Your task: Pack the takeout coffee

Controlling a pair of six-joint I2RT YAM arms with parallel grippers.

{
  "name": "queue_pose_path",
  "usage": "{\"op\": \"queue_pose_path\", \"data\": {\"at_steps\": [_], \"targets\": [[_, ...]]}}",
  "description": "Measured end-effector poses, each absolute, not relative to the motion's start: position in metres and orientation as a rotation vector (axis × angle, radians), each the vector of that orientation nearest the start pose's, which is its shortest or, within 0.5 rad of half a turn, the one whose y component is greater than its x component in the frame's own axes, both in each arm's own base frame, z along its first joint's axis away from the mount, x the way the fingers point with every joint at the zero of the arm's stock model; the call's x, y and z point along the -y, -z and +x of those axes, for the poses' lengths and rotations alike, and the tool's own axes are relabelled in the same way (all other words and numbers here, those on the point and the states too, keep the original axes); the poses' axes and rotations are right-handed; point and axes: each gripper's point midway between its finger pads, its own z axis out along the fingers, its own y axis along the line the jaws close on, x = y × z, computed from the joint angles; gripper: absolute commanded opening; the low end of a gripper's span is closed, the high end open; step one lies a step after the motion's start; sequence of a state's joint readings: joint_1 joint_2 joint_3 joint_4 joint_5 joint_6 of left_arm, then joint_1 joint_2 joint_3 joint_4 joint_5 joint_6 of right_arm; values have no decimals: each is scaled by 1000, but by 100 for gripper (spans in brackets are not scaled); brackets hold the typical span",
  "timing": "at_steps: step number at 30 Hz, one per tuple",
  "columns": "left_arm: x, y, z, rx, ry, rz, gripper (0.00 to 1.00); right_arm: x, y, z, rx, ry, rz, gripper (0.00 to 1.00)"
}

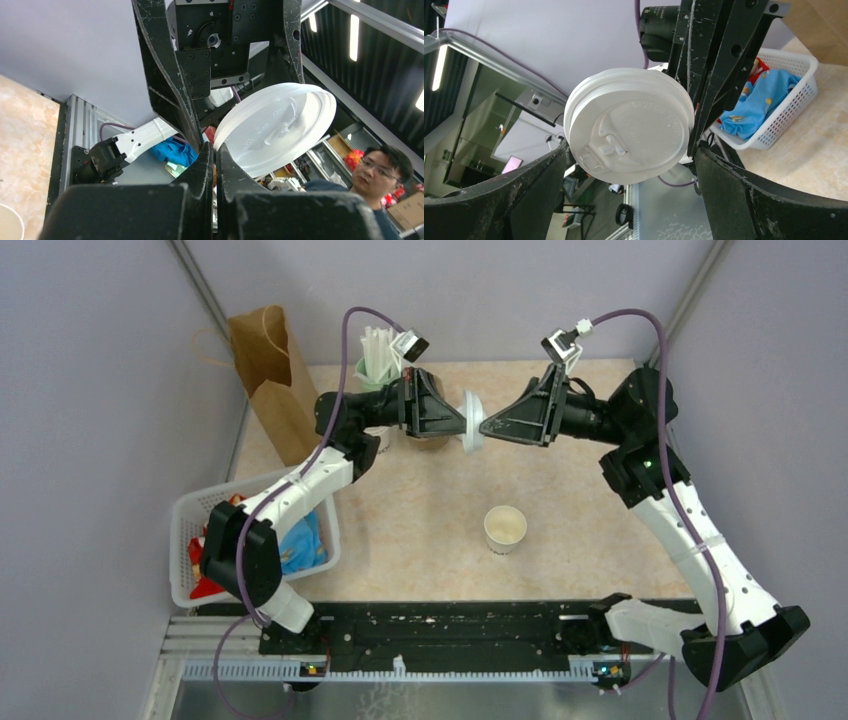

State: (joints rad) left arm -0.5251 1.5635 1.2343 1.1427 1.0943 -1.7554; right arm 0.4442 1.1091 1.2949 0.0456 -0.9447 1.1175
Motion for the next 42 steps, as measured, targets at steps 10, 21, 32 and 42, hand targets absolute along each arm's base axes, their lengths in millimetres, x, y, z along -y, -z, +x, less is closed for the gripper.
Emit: {"op": "queue_pose_path", "data": {"at_steps": [10,21,32,42], "targets": [[323,-442,212,-1532,2325,690,0,-279,-462,184,-1733,-1842,-398,98],[316,-440,226,-1533,2271,675,0,-279,-465,192,-1772,-1822,-288,99],[314,-436,230,-1545,2240,696,0,-278,-474,193,-1784,-1887,-173,98],[314,-434,233,-1550,2226,695,0,-279,-467,198,-1818,-1906,-105,99]]}}
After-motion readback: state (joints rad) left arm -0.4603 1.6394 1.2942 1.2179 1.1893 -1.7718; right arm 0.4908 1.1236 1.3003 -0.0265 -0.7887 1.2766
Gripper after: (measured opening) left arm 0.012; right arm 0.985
